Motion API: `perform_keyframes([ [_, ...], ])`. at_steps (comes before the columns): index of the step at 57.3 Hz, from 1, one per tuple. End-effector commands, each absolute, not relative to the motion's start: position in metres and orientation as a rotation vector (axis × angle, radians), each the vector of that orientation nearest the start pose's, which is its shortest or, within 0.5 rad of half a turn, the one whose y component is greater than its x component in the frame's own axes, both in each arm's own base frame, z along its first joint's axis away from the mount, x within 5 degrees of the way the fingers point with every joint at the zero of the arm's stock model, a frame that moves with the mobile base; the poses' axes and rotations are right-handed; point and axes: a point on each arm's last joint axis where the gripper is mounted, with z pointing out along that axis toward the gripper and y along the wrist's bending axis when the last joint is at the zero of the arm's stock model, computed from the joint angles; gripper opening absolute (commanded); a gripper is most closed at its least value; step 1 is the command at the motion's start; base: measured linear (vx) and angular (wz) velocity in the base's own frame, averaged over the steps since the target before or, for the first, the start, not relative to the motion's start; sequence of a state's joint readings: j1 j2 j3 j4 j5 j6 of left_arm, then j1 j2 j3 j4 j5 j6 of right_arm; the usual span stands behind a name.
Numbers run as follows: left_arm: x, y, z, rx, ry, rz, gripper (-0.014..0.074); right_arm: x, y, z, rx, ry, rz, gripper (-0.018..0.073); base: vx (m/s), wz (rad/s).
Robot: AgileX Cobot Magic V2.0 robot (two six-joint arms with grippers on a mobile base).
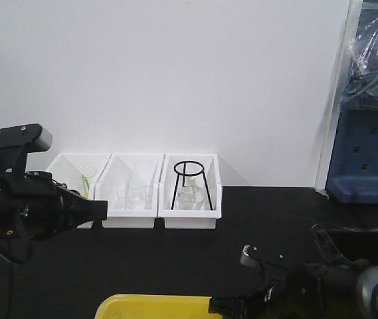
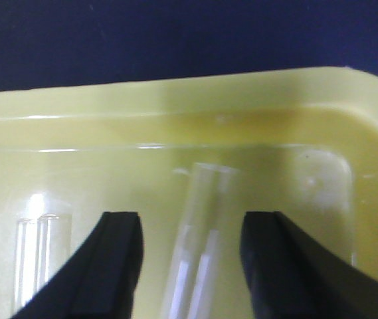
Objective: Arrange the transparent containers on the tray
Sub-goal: 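Lower the right-held tube into the tray beside the first and release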
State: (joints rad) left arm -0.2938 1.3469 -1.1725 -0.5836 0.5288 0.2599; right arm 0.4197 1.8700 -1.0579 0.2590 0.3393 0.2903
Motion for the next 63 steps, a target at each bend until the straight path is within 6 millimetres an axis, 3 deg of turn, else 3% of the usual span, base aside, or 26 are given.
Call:
perform_keyframes([
  [1, 0.276, -0.110, 0.387, 0.175, 2.028, -0.648, 0.0174, 0.340, 0.157, 0.178, 0.122, 2.572, 0.470, 0.0484, 0.00, 0.00],
  [10, 0.276, -0.110, 0.387, 0.204, 2.021, -0.631, 0.0174, 0.337, 0.156, 0.184, 0.108, 2.577, 0.470, 0.0473, 0.00, 0.00],
  [16, 0.275, -0.110, 0.387, 0.241, 2.013, -0.608, 0.0165, 0.334, 0.155, 0.199, 0.041, 2.545, 0.468, 0.0412, 0.00, 0.00],
  [22, 0.275, -0.111, 0.386, 0.271, 2.015, -0.594, 0.0113, 0.326, 0.152, 0.228, -0.062, 2.465, 0.468, 0.0271, 0.00, 0.00],
  [30, 0.273, -0.111, 0.385, 0.314, 2.029, -0.580, -0.0004, 0.306, 0.144, 0.280, -0.177, 2.325, 0.475, 0.0004, 0.00, 0.00],
  [37, 0.263, -0.109, 0.386, 0.401, 2.019, -0.548, -0.0008, 0.276, 0.132, 0.328, -0.292, 2.193, 0.464, -0.0014, 0.00, 0.00],
  [43, 0.243, -0.102, 0.387, 0.448, 1.973, -0.505, -0.0006, 0.244, 0.120, 0.359, -0.417, 2.082, 0.426, -0.0013, 0.00, 0.00],
  [49, 0.215, -0.093, 0.382, 0.479, 1.931, -0.471, -0.0003, 0.207, 0.107, 0.374, -0.485, 1.950, 0.400, -0.0013, 0.00, 0.00],
  [63, 0.136, -0.067, 0.342, 0.508, 1.866, -0.418, -0.0001, 0.123, 0.066, 0.363, -0.424, 1.694, 0.401, -0.0013, 0.00, 0.00],
])
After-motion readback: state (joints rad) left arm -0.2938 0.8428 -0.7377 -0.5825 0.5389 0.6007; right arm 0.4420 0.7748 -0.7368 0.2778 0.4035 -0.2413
